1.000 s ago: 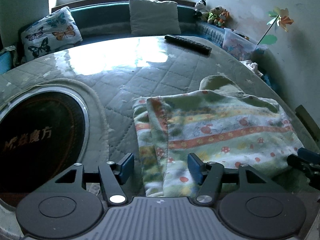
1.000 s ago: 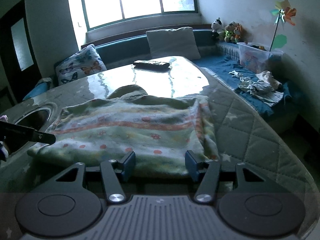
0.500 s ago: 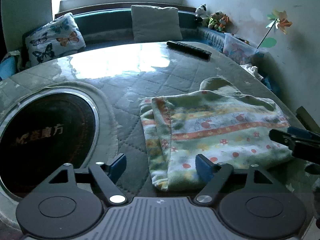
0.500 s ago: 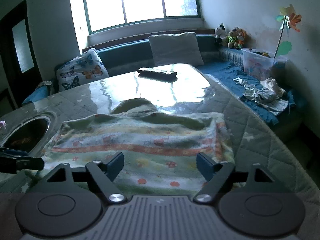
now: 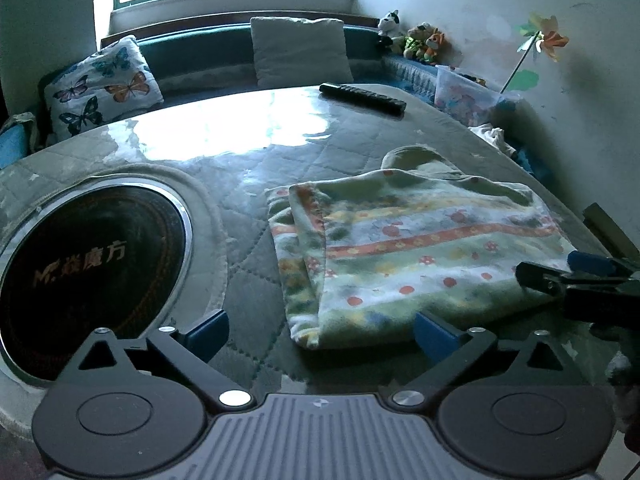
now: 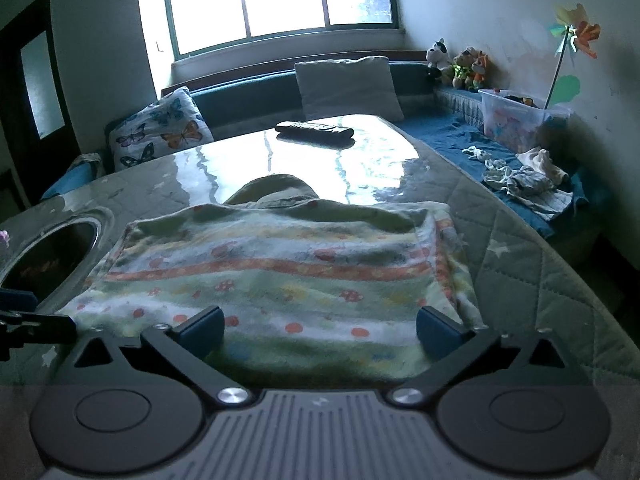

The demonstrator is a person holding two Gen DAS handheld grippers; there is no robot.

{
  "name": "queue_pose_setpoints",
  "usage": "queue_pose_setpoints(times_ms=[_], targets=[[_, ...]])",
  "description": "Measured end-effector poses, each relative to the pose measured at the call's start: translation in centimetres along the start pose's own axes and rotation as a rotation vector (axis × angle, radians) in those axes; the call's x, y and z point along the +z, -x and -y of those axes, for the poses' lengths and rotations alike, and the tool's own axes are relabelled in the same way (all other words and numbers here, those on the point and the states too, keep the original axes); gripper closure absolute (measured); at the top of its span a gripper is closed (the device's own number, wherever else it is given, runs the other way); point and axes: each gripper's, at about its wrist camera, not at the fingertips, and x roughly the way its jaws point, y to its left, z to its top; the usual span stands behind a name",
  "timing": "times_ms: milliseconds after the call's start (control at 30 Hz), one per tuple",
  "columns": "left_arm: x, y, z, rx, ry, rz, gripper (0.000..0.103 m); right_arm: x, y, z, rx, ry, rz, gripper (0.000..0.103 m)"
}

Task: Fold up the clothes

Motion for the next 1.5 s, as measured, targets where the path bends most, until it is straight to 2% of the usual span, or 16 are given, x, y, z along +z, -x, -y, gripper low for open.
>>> queue_pose_setpoints(times_ms=[567,1500], targets=[[-1.6,2.6,0.2,-0.007,0.000,0.053,0.000,-1.4,2.4,-1.1,-0.061,-0.008,0.014,0.000],[-5.0,5.0,0.6,0.016,-0.074,0.060,0.000,-4.9,6.4,-2.7,-0.109,-0.080,0.054,0.000]])
